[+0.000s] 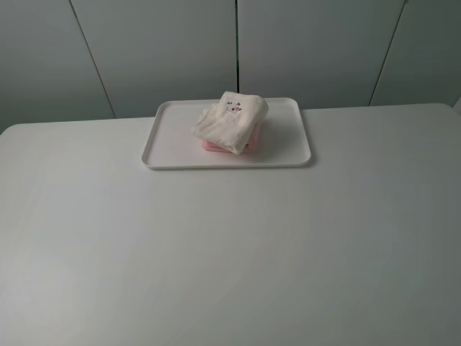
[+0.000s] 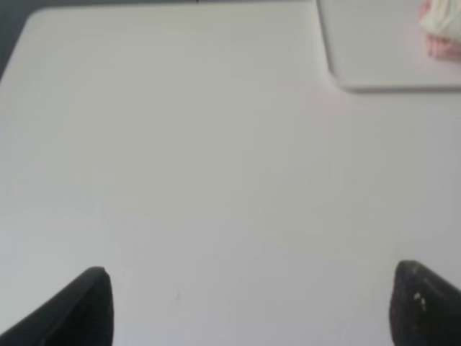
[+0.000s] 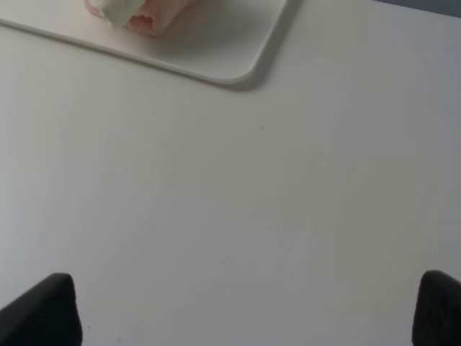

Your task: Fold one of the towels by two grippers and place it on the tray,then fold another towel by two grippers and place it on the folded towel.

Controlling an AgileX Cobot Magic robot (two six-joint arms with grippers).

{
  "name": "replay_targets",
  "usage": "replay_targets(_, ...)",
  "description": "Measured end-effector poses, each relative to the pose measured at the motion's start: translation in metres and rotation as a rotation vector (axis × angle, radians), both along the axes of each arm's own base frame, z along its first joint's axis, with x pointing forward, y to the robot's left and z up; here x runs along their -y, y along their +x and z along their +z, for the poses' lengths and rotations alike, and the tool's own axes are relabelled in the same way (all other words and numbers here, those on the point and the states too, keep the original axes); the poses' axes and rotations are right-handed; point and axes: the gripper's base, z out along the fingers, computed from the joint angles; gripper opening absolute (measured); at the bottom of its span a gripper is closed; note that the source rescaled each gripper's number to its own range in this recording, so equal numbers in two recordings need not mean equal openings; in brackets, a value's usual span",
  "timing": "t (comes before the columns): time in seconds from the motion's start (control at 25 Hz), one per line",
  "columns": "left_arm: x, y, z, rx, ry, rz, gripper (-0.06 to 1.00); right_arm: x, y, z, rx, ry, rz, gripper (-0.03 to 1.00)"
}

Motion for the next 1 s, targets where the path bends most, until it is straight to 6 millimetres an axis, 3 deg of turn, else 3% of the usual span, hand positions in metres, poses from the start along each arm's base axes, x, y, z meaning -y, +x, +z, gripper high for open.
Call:
replay_targets(0.32,0.000,0.010,-0.005,0.061,-0.002,0.007,0.99,-0.001,0.000,0.000,-0.002,0.005,0.004,1.00)
replay_targets(1.0,0.000,0.011,-0.005,0.070,0.002,-0.001,0.99,0.003,-0.010,0.001,0.061,0.031,0.003,1.00)
